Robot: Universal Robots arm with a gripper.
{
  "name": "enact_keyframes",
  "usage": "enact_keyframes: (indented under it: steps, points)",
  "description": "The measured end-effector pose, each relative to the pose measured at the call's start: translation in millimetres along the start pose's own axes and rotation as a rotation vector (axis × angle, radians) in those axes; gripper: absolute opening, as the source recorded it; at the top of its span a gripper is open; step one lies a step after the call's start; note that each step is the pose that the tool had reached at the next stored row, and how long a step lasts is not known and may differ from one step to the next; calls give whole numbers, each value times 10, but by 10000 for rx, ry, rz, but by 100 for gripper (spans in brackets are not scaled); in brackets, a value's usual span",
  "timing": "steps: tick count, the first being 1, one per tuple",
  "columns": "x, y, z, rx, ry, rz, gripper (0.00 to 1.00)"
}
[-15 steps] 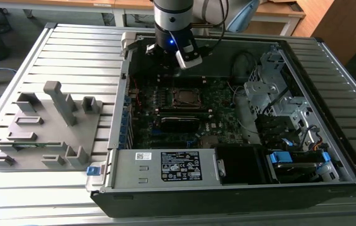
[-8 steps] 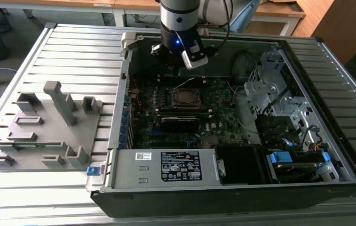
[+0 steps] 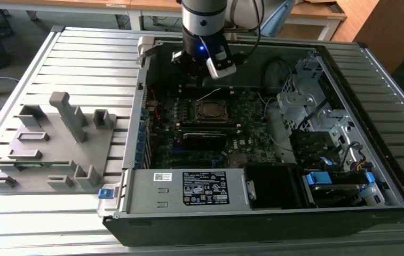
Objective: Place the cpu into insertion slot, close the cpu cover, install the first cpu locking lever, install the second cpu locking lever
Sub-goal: 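Install the first cpu locking lever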
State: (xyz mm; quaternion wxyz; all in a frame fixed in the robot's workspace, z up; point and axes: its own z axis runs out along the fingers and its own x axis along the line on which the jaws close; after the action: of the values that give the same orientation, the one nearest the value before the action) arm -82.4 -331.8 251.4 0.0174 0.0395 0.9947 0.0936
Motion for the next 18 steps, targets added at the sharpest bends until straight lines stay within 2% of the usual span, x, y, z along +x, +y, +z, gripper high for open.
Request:
enact_keyframes:
  steps: [5,11,12,16,18]
  points:
    - [-5,5,24,61,-6,-2,11]
    - [-35,24,40,93,-8,-2,11]
    - [-40,29,43,110,-10,-2,11]
    - [-58,53,53,259,-20,-11,11]
    - [-65,62,57,282,-22,-12,11]
